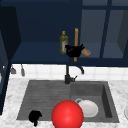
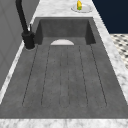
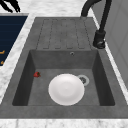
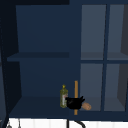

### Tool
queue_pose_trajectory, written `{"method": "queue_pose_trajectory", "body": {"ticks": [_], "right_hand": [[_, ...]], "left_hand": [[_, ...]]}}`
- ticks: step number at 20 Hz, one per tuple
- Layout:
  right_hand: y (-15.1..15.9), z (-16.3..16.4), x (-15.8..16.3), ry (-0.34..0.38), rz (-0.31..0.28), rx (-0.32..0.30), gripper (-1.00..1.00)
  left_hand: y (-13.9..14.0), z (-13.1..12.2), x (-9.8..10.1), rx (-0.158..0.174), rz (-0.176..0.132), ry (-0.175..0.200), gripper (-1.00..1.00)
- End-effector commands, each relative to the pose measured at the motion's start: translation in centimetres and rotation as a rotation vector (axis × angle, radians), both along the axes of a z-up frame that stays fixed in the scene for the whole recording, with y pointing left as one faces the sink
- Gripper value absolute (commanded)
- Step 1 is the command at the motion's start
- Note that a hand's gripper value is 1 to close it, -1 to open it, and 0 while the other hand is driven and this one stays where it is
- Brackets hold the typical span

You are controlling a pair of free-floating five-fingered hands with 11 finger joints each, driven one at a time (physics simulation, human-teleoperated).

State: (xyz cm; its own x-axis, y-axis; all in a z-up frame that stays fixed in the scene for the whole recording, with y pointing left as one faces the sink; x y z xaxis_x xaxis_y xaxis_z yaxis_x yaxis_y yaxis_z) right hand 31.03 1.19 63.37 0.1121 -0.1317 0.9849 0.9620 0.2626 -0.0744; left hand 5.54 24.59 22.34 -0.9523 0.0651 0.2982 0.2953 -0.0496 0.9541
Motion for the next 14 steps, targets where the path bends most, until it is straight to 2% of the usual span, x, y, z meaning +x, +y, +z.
{"method": "queue_pose_trajectory", "body": {"ticks": [1, 4, 7, 9, 14], "right_hand": [[-1.8, 1.5, 0.0, 0.030, -0.034, 0.011, 1.00], [-1.7, 0.4, -0.9, 0.013, -0.029, 0.012, 1.00], [-0.4, -0.3, -1.8, 0.021, 0.008, -0.001, 1.00], [-1.5, -0.3, -4.1, -0.012, 0.015, 0.006, 1.00], [-2.3, -0.3, -7.2, -0.028, 0.073, 0.010, 1.00]], "left_hand": [[0.0, 0.0, 0.0, 0.000, 0.000, 0.000, 0.00], [0.0, 0.0, 0.0, 0.000, 0.000, 0.000, 0.00], [0.0, 0.0, 0.0, 0.000, 0.000, 0.000, 0.00], [0.0, 0.0, 0.0, 0.000, 0.000, 0.000, 0.00], [0.0, 0.0, 0.0, 0.000, 0.000, 0.000, 0.00]]}}
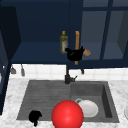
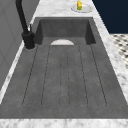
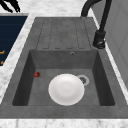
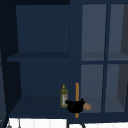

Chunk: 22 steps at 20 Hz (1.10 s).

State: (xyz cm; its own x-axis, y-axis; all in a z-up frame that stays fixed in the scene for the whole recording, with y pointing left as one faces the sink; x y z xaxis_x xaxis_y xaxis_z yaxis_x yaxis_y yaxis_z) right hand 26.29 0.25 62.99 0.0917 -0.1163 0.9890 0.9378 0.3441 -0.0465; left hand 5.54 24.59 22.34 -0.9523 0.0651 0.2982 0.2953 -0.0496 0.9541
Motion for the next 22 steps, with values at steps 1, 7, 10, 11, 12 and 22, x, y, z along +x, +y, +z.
{"method": "queue_pose_trajectory", "body": {"ticks": [1, 7, 10, 11, 12, 22], "right_hand": [[-1.5, 0.0, -3.1, 0.001, 0.000, 0.019, 1.00], [-1.9, -1.0, -7.3, -0.026, 0.073, -0.010, 1.00], [-3.2, -1.3, -9.5, -0.040, 0.101, -0.017, 1.00], [-4.0, -1.3, -10.1, -0.043, 0.126, -0.016, 1.00], [-4.8, -1.1, -10.5, -0.047, 0.145, -0.015, 1.00], [-8.2, -1.0, -13.8, -0.075, 0.256, -0.001, 1.00]], "left_hand": [[0.0, 0.0, 0.0, 0.000, 0.000, 0.000, 0.00], [0.0, 0.0, 0.0, 0.000, 0.000, 0.000, 0.00], [0.0, 0.0, 0.0, 0.000, 0.000, 0.000, 0.00], [0.0, 0.0, 0.0, 0.000, 0.000, 0.000, 0.00], [0.0, 0.0, 0.0, 0.000, 0.000, 0.000, 0.00], [0.0, 0.0, 0.0, 0.000, 0.000, 0.000, 0.00]]}}
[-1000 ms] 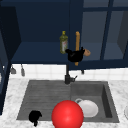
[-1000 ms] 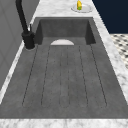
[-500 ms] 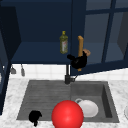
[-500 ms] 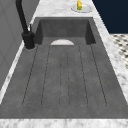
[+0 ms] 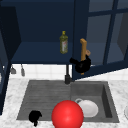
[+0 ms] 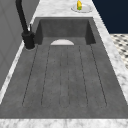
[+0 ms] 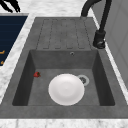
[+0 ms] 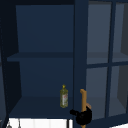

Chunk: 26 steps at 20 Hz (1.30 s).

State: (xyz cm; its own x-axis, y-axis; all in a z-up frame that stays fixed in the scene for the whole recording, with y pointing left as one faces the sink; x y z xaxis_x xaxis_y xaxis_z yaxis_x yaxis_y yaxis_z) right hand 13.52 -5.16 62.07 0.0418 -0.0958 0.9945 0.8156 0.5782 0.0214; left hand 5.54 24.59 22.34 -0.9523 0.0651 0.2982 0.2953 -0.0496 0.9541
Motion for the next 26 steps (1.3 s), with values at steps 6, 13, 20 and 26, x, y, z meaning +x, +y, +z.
{"method": "queue_pose_trajectory", "body": {"ticks": [6, 13, 20, 26], "right_hand": [[-4.2, -0.3, -2.7, -0.014, 0.043, 0.004, 1.00], [-5.8, -0.4, -5.6, -0.029, 0.100, 0.005, 1.00], [-7.8, -0.3, -8.9, -0.026, 0.155, 0.033, 1.00], [-10.7, -0.6, -10.5, -0.054, 0.243, 0.031, 1.00]], "left_hand": [[0.0, 0.0, 0.0, 0.000, 0.000, 0.000, 0.00], [0.0, 0.0, 0.0, 0.000, 0.000, 0.000, 0.00], [0.0, 0.0, 0.0, 0.000, 0.000, 0.000, 0.00], [0.0, 0.0, 0.0, 0.000, 0.000, 0.000, 0.00]]}}
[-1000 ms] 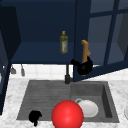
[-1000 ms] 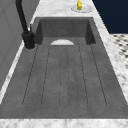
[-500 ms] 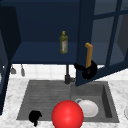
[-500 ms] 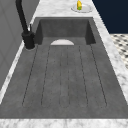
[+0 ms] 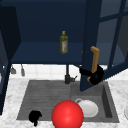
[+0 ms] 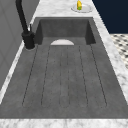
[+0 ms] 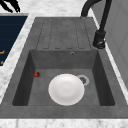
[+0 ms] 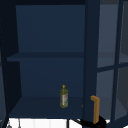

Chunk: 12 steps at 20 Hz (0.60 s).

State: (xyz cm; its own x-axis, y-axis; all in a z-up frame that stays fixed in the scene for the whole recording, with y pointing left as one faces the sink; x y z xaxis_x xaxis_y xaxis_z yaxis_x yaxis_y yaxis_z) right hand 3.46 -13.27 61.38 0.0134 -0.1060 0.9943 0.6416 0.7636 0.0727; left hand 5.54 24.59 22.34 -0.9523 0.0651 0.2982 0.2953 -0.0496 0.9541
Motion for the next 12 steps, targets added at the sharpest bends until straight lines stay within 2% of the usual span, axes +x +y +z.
{"method": "queue_pose_trajectory", "body": {"ticks": [1, 12], "right_hand": [[-3.1, 0.1, -0.3, 0.000, 0.000, 0.015, 1.00], [-5.8, 0.1, -2.8, -0.015, 0.071, 0.017, 1.00]], "left_hand": [[0.0, 0.0, 0.0, 0.000, 0.000, 0.000, 0.00], [0.0, 0.0, 0.0, 0.000, 0.000, 0.000, 0.00]]}}
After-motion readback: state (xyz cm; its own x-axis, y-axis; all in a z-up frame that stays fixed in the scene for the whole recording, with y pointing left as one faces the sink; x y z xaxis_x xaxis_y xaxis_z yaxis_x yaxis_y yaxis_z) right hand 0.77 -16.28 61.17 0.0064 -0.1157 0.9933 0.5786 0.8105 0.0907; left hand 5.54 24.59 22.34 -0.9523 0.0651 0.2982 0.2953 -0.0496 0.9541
